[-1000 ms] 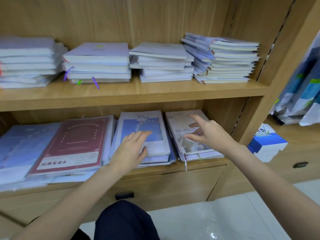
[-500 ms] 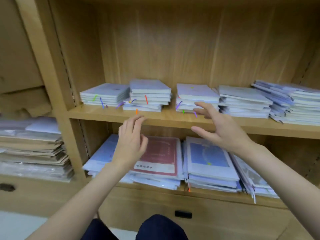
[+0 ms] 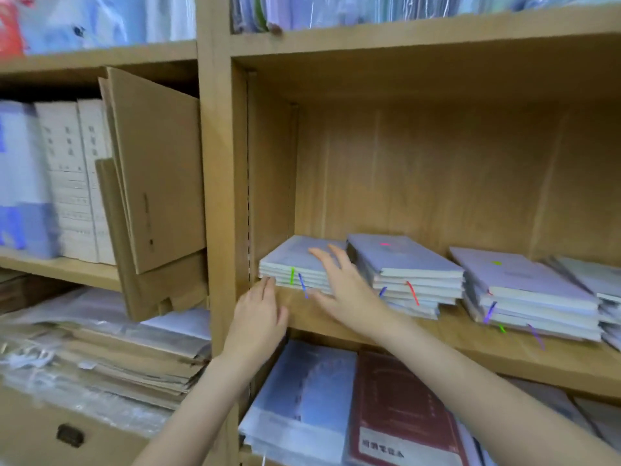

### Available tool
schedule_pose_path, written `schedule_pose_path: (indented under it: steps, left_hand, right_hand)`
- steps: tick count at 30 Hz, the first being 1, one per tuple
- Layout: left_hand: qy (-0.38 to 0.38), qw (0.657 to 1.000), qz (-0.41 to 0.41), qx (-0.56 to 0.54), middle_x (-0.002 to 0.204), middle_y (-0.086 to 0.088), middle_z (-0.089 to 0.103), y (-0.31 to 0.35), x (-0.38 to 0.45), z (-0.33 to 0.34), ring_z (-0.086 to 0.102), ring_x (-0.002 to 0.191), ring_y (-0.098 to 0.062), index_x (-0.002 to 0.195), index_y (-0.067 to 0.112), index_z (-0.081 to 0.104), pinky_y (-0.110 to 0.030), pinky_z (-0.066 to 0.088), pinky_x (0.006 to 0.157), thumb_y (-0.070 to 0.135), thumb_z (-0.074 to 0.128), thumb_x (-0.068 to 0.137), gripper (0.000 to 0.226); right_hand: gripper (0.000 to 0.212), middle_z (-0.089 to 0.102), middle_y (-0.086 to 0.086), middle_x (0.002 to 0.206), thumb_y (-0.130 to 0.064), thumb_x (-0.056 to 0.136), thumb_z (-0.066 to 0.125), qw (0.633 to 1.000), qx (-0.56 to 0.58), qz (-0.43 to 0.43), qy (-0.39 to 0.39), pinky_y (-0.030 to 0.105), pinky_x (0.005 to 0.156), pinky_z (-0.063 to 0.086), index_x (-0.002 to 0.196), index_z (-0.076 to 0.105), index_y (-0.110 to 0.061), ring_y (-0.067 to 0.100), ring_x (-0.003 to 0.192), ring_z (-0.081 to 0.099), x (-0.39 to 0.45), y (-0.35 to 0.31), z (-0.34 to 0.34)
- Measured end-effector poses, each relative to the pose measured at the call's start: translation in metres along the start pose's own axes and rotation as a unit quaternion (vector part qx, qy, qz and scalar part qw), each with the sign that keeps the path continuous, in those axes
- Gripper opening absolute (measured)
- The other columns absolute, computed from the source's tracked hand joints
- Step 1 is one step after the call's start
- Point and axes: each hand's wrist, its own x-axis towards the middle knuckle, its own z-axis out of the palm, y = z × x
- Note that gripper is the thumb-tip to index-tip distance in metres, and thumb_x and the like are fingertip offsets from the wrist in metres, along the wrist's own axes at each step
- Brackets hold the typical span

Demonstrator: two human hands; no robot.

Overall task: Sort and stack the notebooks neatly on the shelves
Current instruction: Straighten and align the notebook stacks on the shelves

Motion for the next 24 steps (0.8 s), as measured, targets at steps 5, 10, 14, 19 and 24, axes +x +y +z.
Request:
schedule_pose_path:
  steps: [5, 10, 14, 19, 24]
  left_hand:
    - [0.007, 0.997, 0.042, 0.07, 0.091, -0.01, 0.073, -0.015, 0.012, 0.014, 0.07, 0.089, -0.022, 0.087, 0.004, 0.074, -0.032, 0.054, 0.077, 0.035, 0.036, 0.081, 0.049]
    - [0.009, 0.999, 0.013, 0.046, 0.126, -0.007, 0.06, -0.015, 0.018, 0.015, 0.051, 0.123, -0.021, 0.118, 0.007, 0.062, -0.029, 0.034, 0.103, 0.035, 0.031, 0.092, 0.049]
    - [0.01, 0.997, -0.027, -0.076, 0.119, -0.002, 0.056, -0.012, 0.026, 0.004, 0.051, 0.113, -0.025, 0.125, 0.012, 0.046, -0.029, 0.036, 0.09, 0.022, 0.044, 0.092, 0.035]
    - [-0.076, 0.956, -0.173, -0.223, 0.116, -0.001, 0.056, -0.007, 0.05, -0.003, 0.051, 0.115, -0.027, 0.125, 0.011, 0.04, -0.026, 0.038, 0.081, 0.018, 0.049, 0.091, 0.036]
    - [-0.088, 0.957, -0.203, -0.188, 0.116, -0.008, 0.057, -0.004, 0.07, -0.001, 0.054, 0.11, -0.03, 0.118, 0.009, 0.044, -0.032, 0.043, 0.083, 0.017, 0.053, 0.087, 0.033]
  right_hand:
    - [0.062, -0.011, 0.006, 0.157, -0.033, 0.094, 0.052, 0.986, -0.104, 0.11, -0.071, 0.05, 0.114, 0.017, 0.146, 0.018, -0.041, 0.042, 0.142, 0.003, 0.045, 0.016, 0.032]
    - [0.055, 0.002, 0.006, 0.158, -0.037, 0.097, 0.043, 0.975, -0.173, 0.123, -0.07, 0.043, 0.106, 0.031, 0.146, 0.019, -0.039, 0.043, 0.127, 0.039, 0.047, 0.02, 0.032]
    - [0.049, 0.016, 0.008, 0.152, -0.035, 0.098, 0.041, 0.975, -0.173, 0.137, -0.037, 0.041, 0.1, 0.037, 0.144, 0.023, -0.036, 0.041, 0.118, 0.048, 0.039, 0.019, 0.029]
    - [0.05, 0.023, 0.008, 0.148, -0.035, 0.097, 0.044, 0.976, -0.155, 0.154, -0.009, 0.041, 0.095, 0.041, 0.143, 0.027, -0.03, 0.038, 0.119, 0.048, 0.032, 0.025, 0.027]
    - [0.055, 0.023, 0.01, 0.148, -0.029, 0.093, 0.052, 0.982, -0.117, 0.15, -0.016, 0.041, 0.103, 0.037, 0.143, 0.029, -0.024, 0.038, 0.125, 0.042, 0.03, 0.026, 0.027]
